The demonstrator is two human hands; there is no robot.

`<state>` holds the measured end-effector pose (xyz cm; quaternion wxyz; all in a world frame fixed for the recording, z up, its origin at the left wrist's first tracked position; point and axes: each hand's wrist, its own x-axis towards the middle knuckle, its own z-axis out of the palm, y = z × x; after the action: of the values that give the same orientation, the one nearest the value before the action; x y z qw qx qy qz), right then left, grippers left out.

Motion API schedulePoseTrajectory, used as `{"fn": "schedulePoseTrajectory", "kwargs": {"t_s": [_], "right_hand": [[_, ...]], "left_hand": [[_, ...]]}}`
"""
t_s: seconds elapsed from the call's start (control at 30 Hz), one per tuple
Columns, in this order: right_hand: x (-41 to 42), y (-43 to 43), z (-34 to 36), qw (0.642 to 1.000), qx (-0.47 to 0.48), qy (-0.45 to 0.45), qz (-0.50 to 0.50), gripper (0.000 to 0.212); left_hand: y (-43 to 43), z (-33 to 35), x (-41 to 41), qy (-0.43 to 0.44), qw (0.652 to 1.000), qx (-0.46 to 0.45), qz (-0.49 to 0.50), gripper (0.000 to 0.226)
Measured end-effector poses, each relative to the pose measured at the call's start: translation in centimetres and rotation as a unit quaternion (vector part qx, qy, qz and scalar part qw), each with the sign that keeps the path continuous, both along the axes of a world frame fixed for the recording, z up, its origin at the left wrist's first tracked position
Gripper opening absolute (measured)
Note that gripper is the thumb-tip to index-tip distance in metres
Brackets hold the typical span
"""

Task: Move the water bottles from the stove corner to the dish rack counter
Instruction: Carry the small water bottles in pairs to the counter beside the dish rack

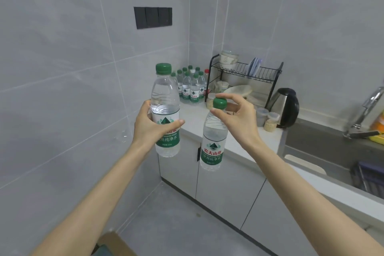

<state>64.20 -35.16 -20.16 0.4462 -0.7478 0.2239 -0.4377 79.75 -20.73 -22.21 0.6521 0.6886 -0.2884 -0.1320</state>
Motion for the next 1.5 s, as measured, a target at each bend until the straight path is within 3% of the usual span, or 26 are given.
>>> {"fn": "schedulePoseTrajectory", "kwargs": {"t_s": [0.27, 1.03, 1.5], "right_hand": [[11.2, -8.8, -2.2, 0.999, -0.015, 0.038, -0.006, 0.045], [38.0, -31.0, -8.7, 0.977, -0.022, 0.213, -0.004, 0.04], [45.8, -37.7, -13.4, 0.968, 0.044, 0.243, -0.044, 0.035]], "left_hand": [[-8.7, -2.9, 10.3, 0.007, 1.0, 0.02, 0.005, 0.071], [-30.5, -11.8, 36.4, 0.034, 0.992, 0.117, 0.027, 0.073], [-39.0, -18.5, 45.0, 0.056, 0.985, 0.154, -0.055, 0.072]]}}
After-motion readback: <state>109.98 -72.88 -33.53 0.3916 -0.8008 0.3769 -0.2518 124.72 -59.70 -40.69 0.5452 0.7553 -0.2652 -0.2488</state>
